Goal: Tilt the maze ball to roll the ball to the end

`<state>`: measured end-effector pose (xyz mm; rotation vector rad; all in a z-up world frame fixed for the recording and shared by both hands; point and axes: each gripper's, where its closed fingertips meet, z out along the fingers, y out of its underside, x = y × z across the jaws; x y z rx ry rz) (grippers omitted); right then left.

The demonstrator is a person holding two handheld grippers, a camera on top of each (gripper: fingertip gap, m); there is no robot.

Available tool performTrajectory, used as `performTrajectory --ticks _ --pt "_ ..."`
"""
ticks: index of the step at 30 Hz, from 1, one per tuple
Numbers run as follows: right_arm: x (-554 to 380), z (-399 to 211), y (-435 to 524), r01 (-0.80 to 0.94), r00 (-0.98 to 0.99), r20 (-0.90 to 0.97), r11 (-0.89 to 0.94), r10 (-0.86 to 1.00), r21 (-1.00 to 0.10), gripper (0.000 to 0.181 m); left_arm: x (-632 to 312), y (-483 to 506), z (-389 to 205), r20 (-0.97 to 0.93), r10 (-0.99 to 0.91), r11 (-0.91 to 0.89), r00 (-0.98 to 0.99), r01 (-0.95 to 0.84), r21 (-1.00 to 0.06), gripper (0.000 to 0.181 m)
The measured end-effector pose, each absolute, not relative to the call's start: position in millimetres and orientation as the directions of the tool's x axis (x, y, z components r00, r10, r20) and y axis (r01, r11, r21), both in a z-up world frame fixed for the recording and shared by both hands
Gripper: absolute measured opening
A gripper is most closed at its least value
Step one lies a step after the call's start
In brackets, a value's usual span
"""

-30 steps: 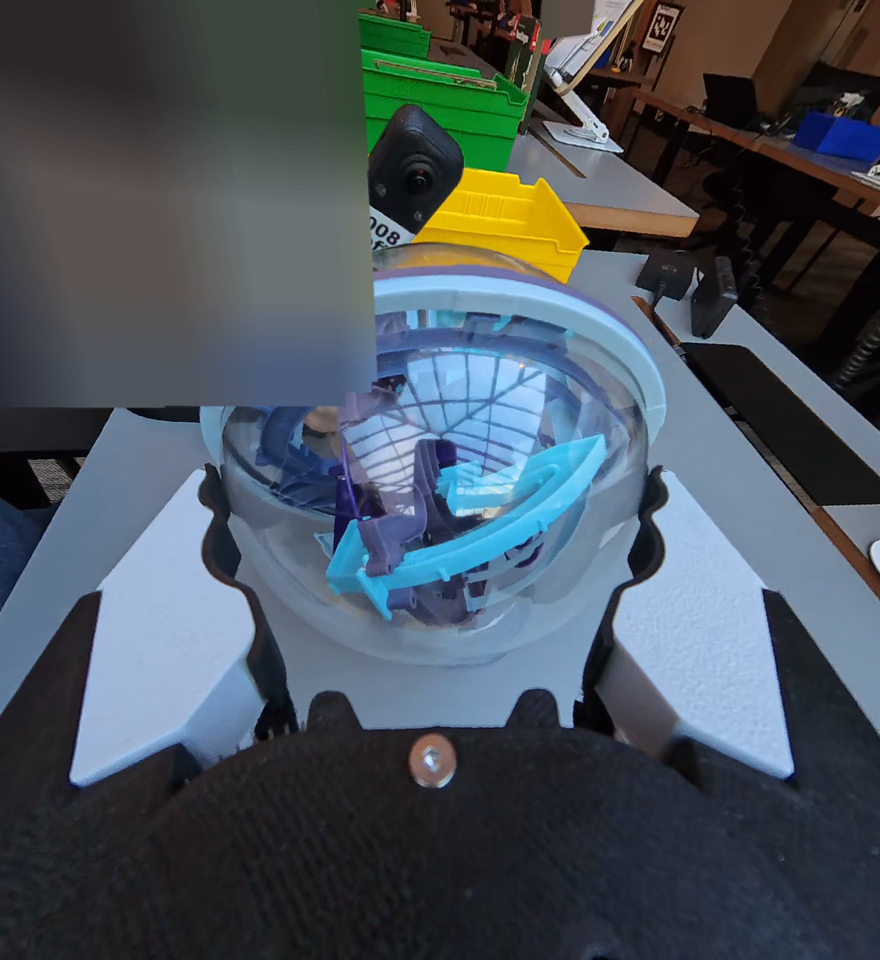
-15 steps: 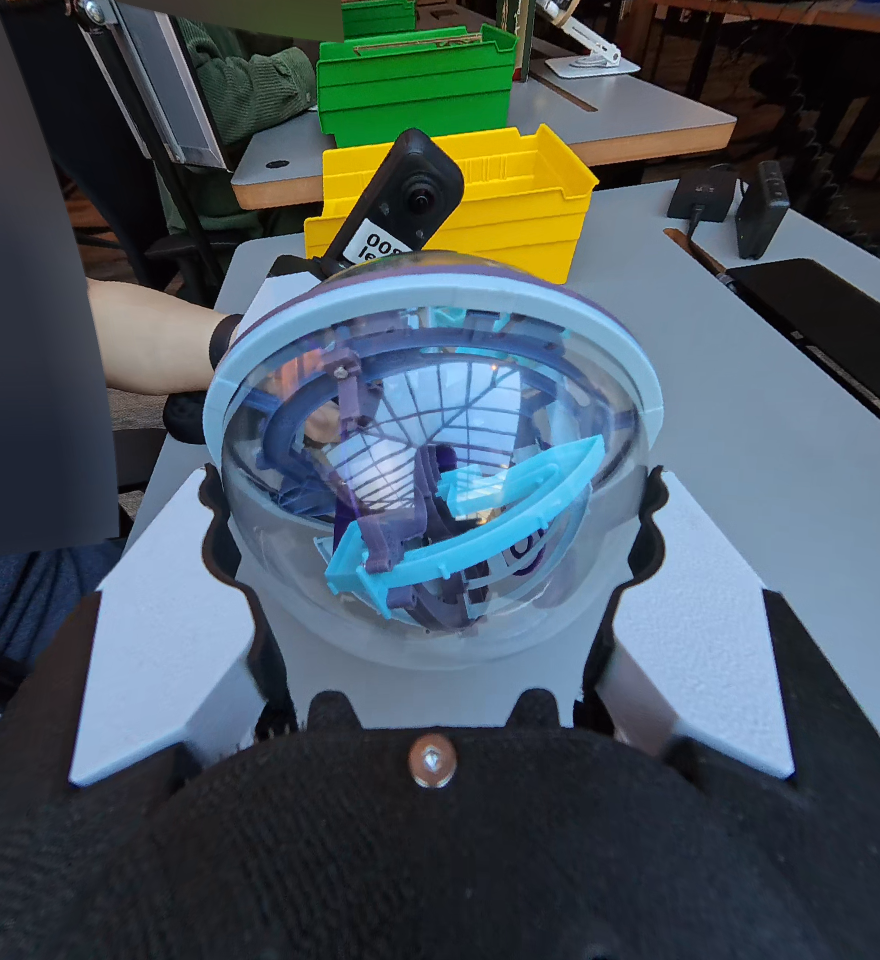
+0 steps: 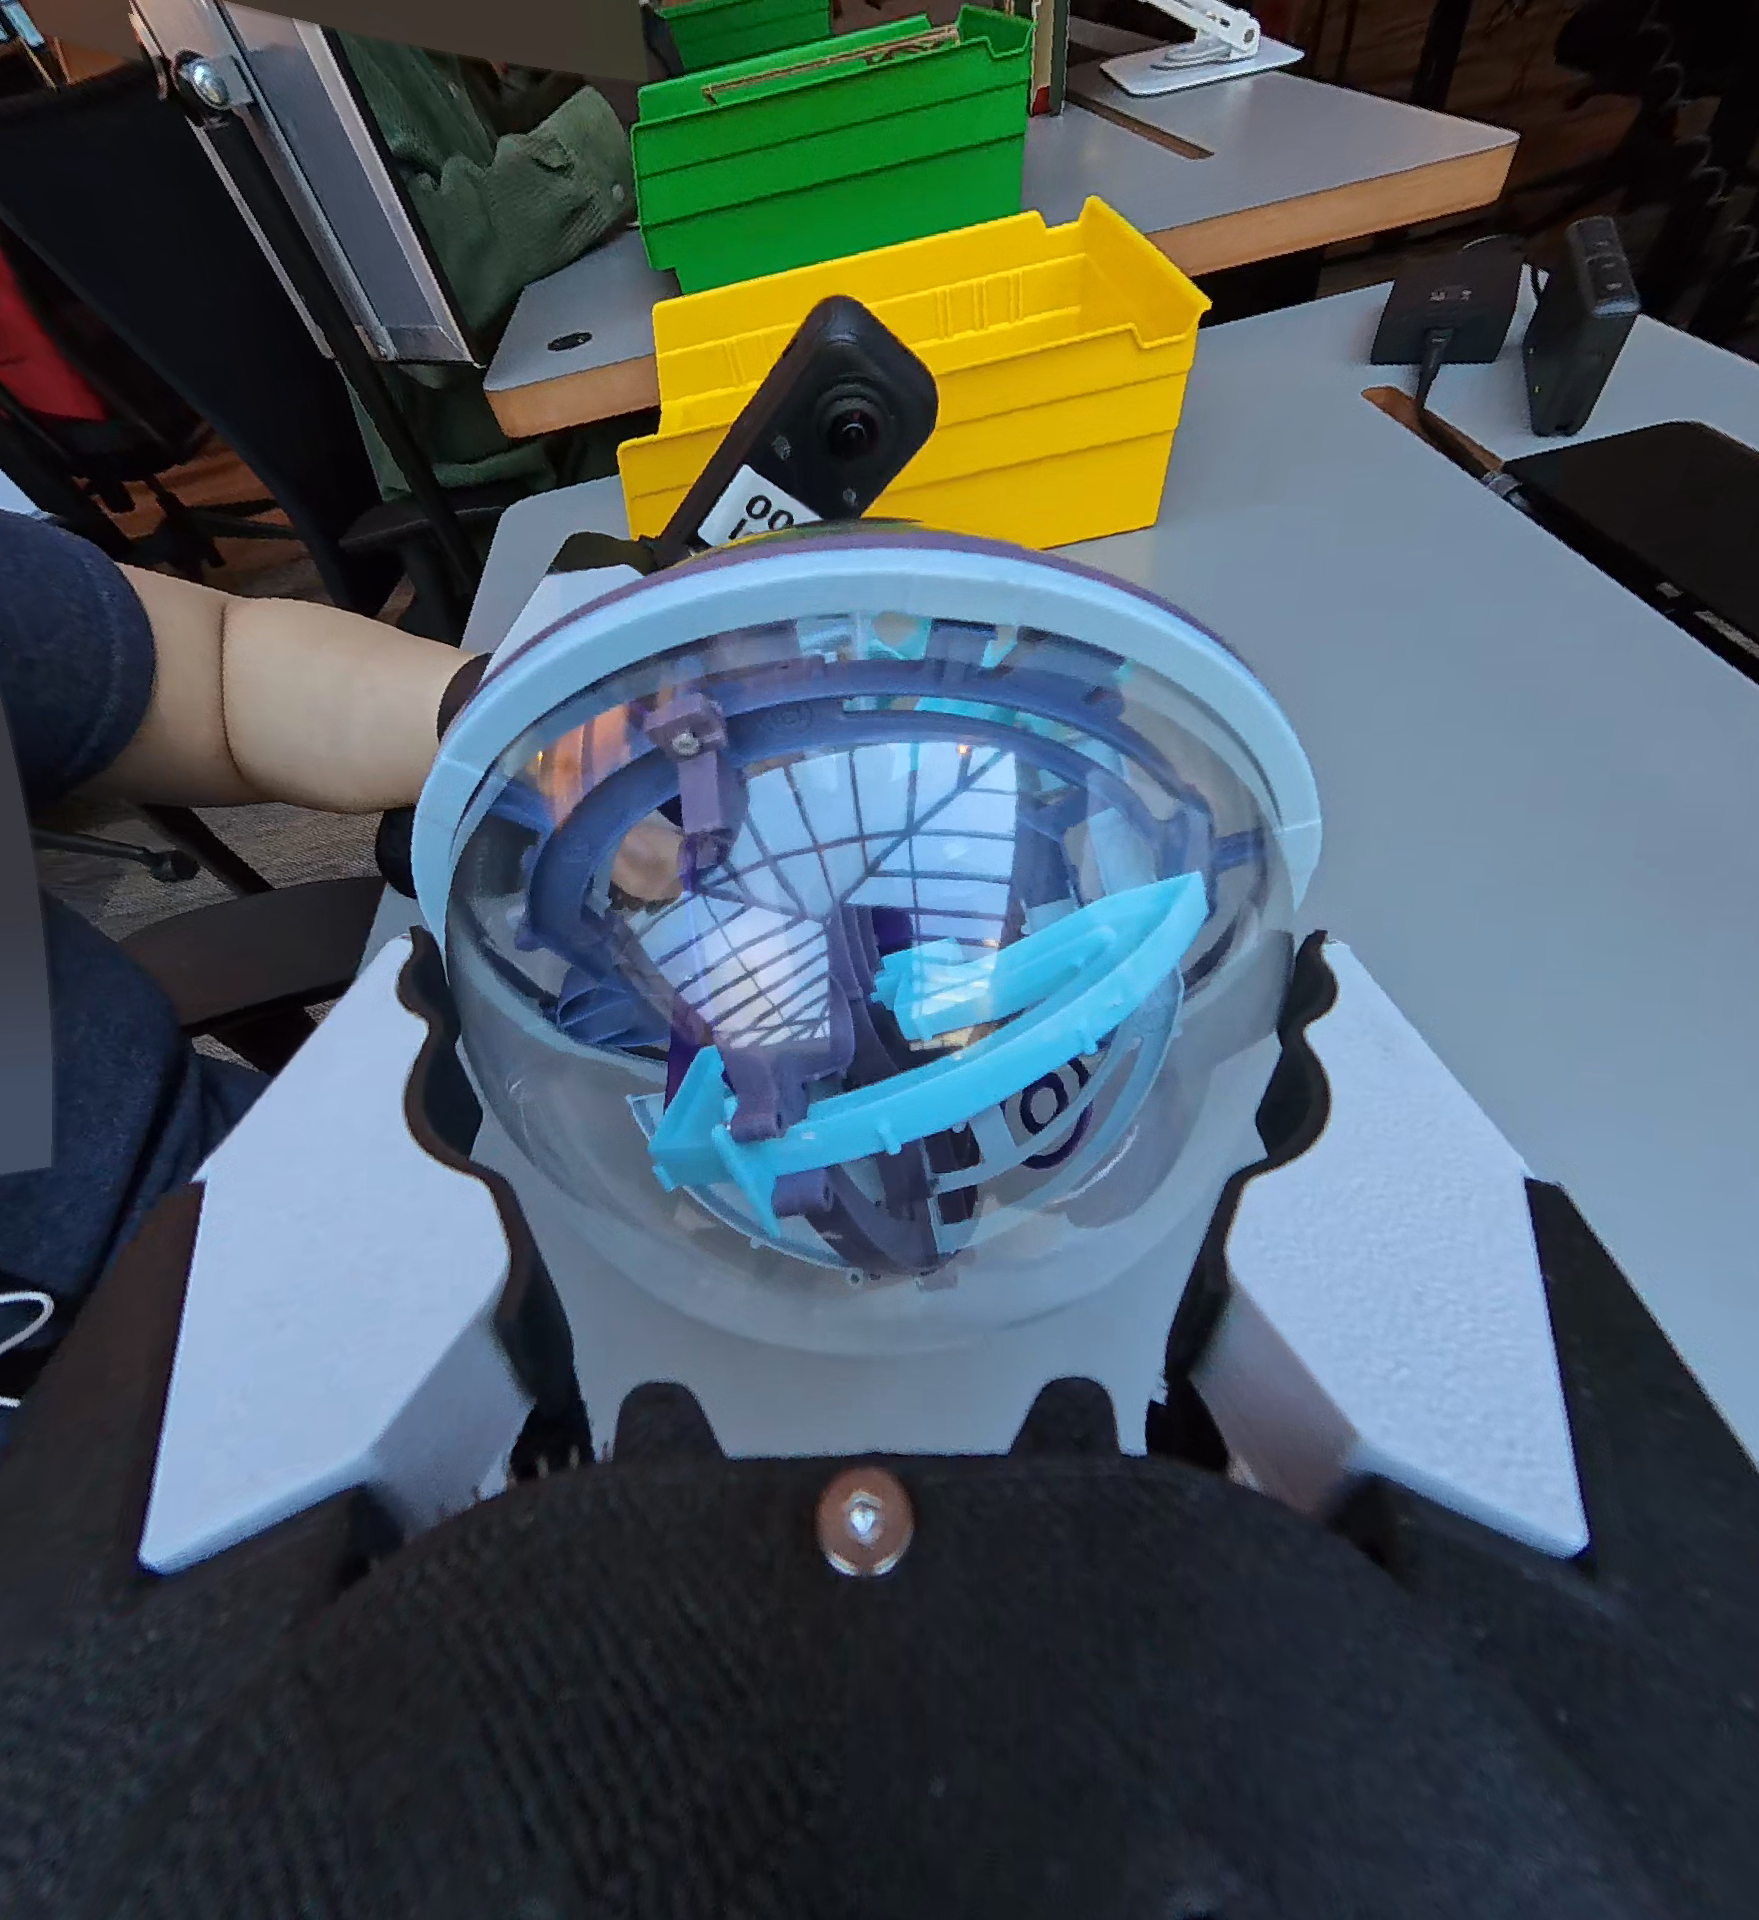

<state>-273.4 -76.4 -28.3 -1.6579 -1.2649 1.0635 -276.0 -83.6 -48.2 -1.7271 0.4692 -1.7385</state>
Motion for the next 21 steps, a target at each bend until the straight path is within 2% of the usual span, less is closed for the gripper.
performTrajectory --ticks 21 --pt "-273.6 -32.8 -73.9 0.315 0.162 -0.247 -0.287 0.955 -0.905 0.154 -275.8 -83.4 -53.0 0.812 -0.582 -0.794 0.051 0.179 -0.58 0.152"
